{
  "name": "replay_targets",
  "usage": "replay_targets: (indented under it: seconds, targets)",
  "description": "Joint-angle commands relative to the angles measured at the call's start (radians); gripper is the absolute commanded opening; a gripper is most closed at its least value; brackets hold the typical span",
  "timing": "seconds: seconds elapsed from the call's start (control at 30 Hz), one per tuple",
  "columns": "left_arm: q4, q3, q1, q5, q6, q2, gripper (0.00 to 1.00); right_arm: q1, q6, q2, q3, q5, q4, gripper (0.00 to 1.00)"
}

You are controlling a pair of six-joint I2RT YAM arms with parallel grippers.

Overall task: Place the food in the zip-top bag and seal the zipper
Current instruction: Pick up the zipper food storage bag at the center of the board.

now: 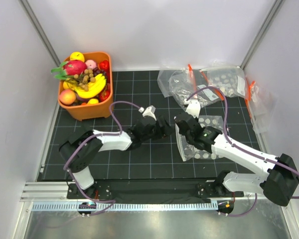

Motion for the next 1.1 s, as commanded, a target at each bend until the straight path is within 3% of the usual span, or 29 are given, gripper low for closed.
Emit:
replay_targets:
  seconds: [0.0, 0.1, 0.27, 0.43, 0.73, 1.07]
  targets:
    - [0.044, -0.084, 0.012, -0.117, -0.036, -0.119, 0.75, 0.003, -0.002, -0.008, 0.010, 0.015, -0.018, 0.36]
    - [0.004, -0.154, 0.034, -0.145, -0.027, -0.191, 0.77, 0.002, -0.071, 0.049, 0.011, -0.039, -0.037, 0.54]
    - [-0.027, -0.231, 0.096, -0.142, -0.028, -0.283, 0.79, 0.014, -0.108, 0.222, 0.072, -0.059, -0.124, 0.65]
    - [-0.042, -0.312, 0.152, -0.123, -0.030, -0.371, 0.79, 0.078, -0.102, 0.414, 0.167, 0.088, -0.216, 0.65]
    - [-0.139, -0.351, 0.189, -0.168, 0.033, -0.507, 0.80, 0.138, -0.059, 0.594, 0.276, 0.278, -0.353, 0.64]
    - [-0.203, -0.352, 0.190, -0.204, 0.062, -0.573, 0.81, 0.148, -0.004, 0.703, 0.307, 0.344, -0.413, 0.60]
